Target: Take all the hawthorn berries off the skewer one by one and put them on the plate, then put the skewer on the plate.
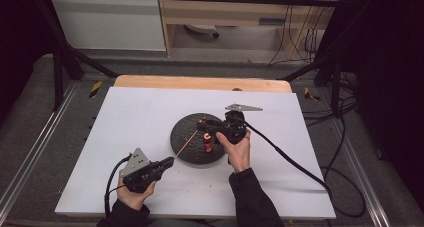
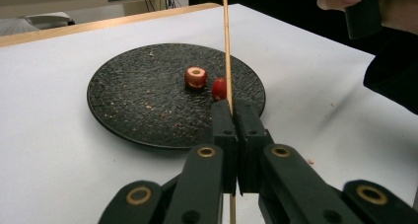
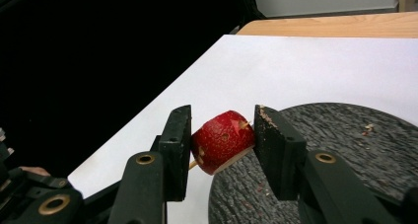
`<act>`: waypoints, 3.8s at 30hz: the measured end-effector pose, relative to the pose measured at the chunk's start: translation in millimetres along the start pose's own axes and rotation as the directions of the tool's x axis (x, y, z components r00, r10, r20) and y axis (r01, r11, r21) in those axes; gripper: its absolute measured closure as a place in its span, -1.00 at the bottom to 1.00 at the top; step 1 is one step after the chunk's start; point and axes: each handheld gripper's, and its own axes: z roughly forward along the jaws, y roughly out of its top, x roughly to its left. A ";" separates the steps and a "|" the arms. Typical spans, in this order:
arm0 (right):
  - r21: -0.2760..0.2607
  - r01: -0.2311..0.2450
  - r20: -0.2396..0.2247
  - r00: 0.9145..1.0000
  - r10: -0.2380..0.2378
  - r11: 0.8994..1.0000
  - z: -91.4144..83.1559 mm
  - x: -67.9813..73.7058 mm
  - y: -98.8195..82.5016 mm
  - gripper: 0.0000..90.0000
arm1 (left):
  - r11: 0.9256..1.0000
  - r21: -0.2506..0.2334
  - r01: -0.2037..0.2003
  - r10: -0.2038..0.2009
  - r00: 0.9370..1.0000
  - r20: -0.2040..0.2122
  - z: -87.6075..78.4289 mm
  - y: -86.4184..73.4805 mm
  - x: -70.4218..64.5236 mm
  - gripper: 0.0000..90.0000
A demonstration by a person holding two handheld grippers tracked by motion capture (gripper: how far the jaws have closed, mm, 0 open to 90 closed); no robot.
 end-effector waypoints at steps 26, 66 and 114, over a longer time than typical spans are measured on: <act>0.069 -0.031 0.164 0.986 0.019 0.997 -2.4 -54.7 -24.5 0.34 | 1.000 0.020 0.022 -0.022 1.000 -0.009 0.5 -2.4 6.0 0.96; 0.181 0.183 0.216 0.951 -0.221 0.966 -67.9 -61.3 -69.5 -0.92 | 0.997 0.065 0.047 -0.045 0.998 -0.034 5.3 8.4 10.4 0.96; 0.270 0.225 0.292 0.907 -0.303 0.936 -127.5 -83.6 -115.0 -0.97 | 0.966 0.241 0.093 -0.045 0.979 -0.197 113.3 44.1 30.4 0.96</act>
